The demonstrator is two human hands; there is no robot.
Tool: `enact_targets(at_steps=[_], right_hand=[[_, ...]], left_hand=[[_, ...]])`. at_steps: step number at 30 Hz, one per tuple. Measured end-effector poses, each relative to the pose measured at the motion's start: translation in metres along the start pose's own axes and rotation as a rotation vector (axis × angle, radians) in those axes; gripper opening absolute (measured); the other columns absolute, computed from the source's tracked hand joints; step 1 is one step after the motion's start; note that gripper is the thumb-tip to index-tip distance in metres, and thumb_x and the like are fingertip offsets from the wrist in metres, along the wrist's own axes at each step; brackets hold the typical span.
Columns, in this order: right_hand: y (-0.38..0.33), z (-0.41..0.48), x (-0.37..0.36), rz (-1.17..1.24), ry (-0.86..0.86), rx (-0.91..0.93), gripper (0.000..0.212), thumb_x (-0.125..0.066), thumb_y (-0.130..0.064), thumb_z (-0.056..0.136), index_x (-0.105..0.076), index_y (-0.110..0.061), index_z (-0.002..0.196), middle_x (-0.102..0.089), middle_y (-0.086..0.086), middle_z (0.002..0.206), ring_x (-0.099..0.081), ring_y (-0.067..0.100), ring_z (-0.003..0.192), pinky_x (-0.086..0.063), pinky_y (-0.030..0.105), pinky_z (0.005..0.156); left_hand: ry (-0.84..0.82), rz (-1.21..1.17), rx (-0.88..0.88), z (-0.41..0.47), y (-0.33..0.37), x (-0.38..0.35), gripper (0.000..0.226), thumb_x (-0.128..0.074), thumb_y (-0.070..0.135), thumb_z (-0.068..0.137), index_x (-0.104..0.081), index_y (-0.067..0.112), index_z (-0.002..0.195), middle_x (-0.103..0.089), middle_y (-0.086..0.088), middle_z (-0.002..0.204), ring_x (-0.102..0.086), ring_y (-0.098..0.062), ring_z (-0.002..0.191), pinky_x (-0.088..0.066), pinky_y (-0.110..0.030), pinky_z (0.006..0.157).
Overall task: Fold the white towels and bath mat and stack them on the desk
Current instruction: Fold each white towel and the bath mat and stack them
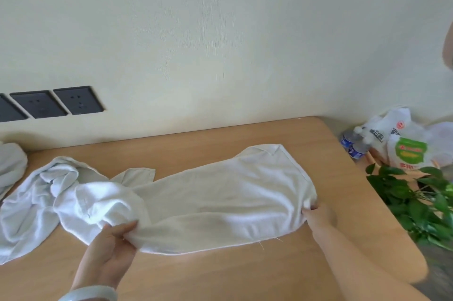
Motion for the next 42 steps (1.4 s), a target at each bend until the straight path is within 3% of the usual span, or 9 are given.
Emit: enact_targets(at_steps=[2,4,10,16,20,25,30,36,42], right_hand=[[-0.020,-0.009,-0.001,0.027,-0.021,0.088,0.018,-0.054,-0.002,0.085,-0.050,-0.005,0.068,-0.051,0.010,0.069,-0.040,0.021,0.058,-0.029,0.030,0.054],[-0.064,-0.038,-0.010,0.072,-0.071,0.267,0.019,-0.049,-0.001,0.086,-0.041,-0.009,0.072,-0.042,0.006,0.067,-0.037,0.020,0.059,-0.029,0.031,0.055],[-0.148,-0.196,-0.101,0.199,-0.545,0.623,0.016,-0.059,-0.008,0.088,-0.056,-0.023,0.092,-0.062,-0.004,0.072,-0.058,0.013,0.067,-0.044,0.025,0.060],[-0.117,-0.239,-0.120,0.612,-0.807,0.197,0.014,-0.061,-0.006,0.091,-0.064,0.000,0.104,-0.073,0.019,0.090,-0.072,0.028,0.082,-0.055,0.028,0.059],[-0.110,-0.232,-0.116,0.524,-0.769,0.215,0.018,-0.063,0.005,0.085,-0.069,-0.007,0.097,-0.070,0.023,0.087,-0.070,0.032,0.078,-0.057,0.037,0.068],[-0.115,-0.248,-0.122,0.472,-0.945,0.280,0.032,-0.067,0.013,0.076,-0.066,-0.005,0.103,-0.067,0.027,0.098,-0.068,0.029,0.087,-0.054,0.034,0.075],[-0.119,-0.267,-0.127,0.889,-1.150,-0.050,0.025,-0.059,0.002,0.083,-0.064,0.010,0.106,-0.066,0.030,0.108,-0.067,0.036,0.096,-0.057,0.037,0.078],[-0.134,-0.264,-0.108,0.997,-1.118,-0.051,0.035,-0.077,-0.005,0.077,-0.068,0.003,0.109,-0.063,0.029,0.116,-0.062,0.039,0.107,-0.041,0.052,0.105],[-0.176,-0.262,-0.058,0.389,-0.497,0.613,0.037,-0.073,0.000,0.077,-0.062,-0.029,0.097,-0.068,0.000,0.086,-0.063,0.011,0.076,-0.049,0.017,0.066]], left_hand=[[0.154,0.094,-0.067,-0.004,0.009,0.008,0.053,-0.064,-0.002,0.083,-0.050,0.018,0.131,-0.056,-0.010,0.133,-0.054,-0.026,0.123,-0.057,-0.033,0.079],[0.365,0.375,-0.124,-0.017,0.026,0.003,0.041,-0.040,0.011,0.102,-0.038,0.019,0.142,-0.050,-0.007,0.137,-0.048,-0.025,0.127,-0.043,-0.035,0.101],[-0.243,1.133,-0.360,-0.048,-0.025,-0.125,0.057,-0.058,0.007,0.090,-0.050,0.044,0.132,-0.054,0.013,0.115,-0.058,-0.002,0.100,-0.048,-0.024,0.094],[-0.258,0.972,-0.325,-0.071,-0.056,-0.122,0.042,-0.063,0.015,0.092,-0.055,0.047,0.120,-0.060,0.020,0.108,-0.064,-0.008,0.097,-0.051,-0.018,0.079],[-0.140,0.678,-0.132,-0.066,-0.055,-0.100,0.055,-0.075,0.027,0.076,-0.051,0.024,0.126,-0.067,-0.007,0.114,-0.068,-0.020,0.088,-0.054,-0.028,0.070],[-0.155,0.299,0.099,-0.061,-0.050,-0.099,0.044,-0.065,0.018,0.087,-0.059,-0.015,0.116,-0.061,-0.039,0.111,-0.062,-0.049,0.105,-0.045,-0.059,0.100],[-0.172,0.347,-0.033,-0.065,-0.039,-0.110,0.036,-0.059,-0.010,0.086,-0.059,0.005,0.119,-0.069,-0.022,0.103,-0.069,-0.031,0.083,-0.056,-0.035,0.063],[-0.188,0.335,-0.144,-0.082,-0.022,-0.124,0.022,-0.064,0.005,0.088,-0.063,-0.004,0.109,-0.071,-0.023,0.101,-0.070,-0.034,0.090,-0.055,-0.040,0.078],[-0.106,0.559,-0.362,-0.095,0.003,-0.135,0.010,-0.066,0.019,0.091,-0.071,0.011,0.093,-0.075,-0.013,0.083,-0.067,-0.029,0.075,-0.052,-0.043,0.076]])
Point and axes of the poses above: each hand's wrist, its own z-axis towards the middle knuckle, its own x-axis out of the back of the hand, y = z × x, the point moved 10 cm from there along z, towards the middle knuckle
